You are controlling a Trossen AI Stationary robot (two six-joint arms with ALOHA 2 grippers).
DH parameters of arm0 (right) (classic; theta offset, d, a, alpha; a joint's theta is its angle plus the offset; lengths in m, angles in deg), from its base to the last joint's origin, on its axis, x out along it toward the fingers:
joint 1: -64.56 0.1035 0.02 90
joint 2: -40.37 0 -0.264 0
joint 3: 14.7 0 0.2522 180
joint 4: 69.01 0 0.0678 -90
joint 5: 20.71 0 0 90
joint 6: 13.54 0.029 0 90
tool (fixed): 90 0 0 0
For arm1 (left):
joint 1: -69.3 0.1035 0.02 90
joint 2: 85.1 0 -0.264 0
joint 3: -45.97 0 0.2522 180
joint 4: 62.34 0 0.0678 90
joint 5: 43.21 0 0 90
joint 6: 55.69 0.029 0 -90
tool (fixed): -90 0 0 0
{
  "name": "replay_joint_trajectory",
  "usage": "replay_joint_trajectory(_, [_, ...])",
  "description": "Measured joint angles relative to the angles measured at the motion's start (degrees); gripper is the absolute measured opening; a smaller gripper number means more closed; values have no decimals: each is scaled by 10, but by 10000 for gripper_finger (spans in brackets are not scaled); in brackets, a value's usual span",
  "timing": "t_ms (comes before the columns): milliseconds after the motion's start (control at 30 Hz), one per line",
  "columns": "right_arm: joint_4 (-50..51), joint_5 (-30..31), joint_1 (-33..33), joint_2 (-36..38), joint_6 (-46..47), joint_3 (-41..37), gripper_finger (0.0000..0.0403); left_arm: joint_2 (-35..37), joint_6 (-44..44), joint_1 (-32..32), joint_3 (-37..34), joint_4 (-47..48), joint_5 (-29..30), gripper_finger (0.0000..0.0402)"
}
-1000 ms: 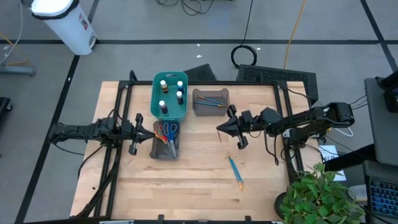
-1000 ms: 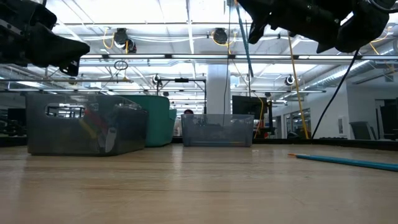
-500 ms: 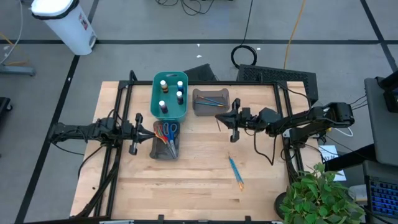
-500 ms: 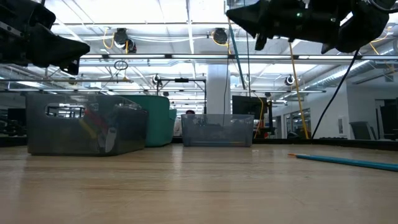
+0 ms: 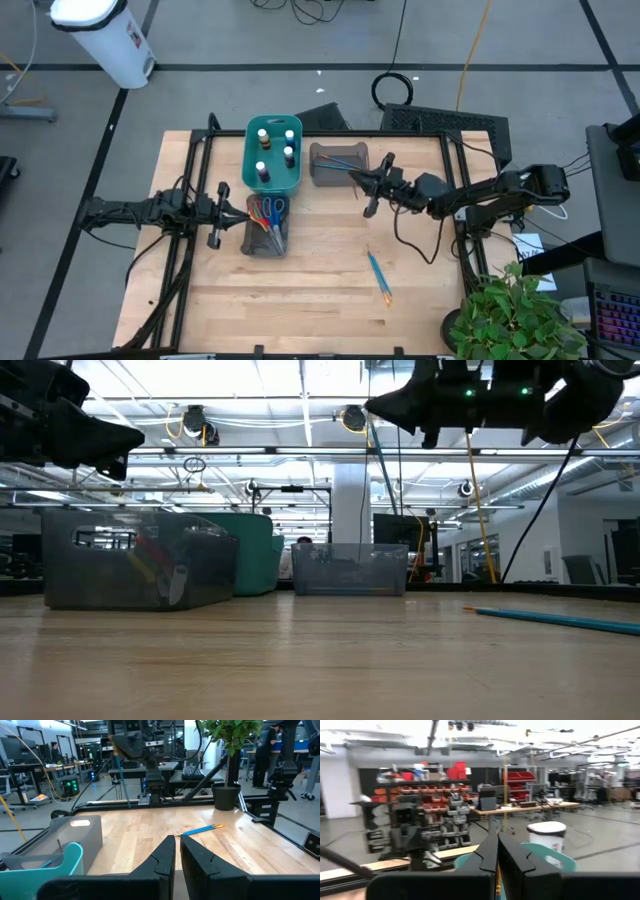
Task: Pick & Place Paint Supplies
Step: Put the blue paintbrush into the top black bin
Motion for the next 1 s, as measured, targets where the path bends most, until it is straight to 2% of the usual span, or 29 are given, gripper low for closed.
replay_joint_trajectory(133, [73, -3, -36, 0, 1, 40, 0, 0, 0, 0, 0, 0, 0, 33])
replay_joint_trajectory(267, [184, -60, -92, -6, 3, 105, 0, 0, 0, 0, 0, 0, 0, 33])
replay_joint_trajectory(367, [225, -86, -132, -27, 3, 142, 0, 0, 0, 0, 0, 0, 0, 33])
replay_joint_trajectory(600, [227, -152, -211, -111, 3, 183, 0, 0, 0, 0, 0, 0, 0, 33])
replay_joint_trajectory(1000, [220, -150, -238, -222, 3, 183, 0, 0, 0, 0, 0, 0, 0, 33])
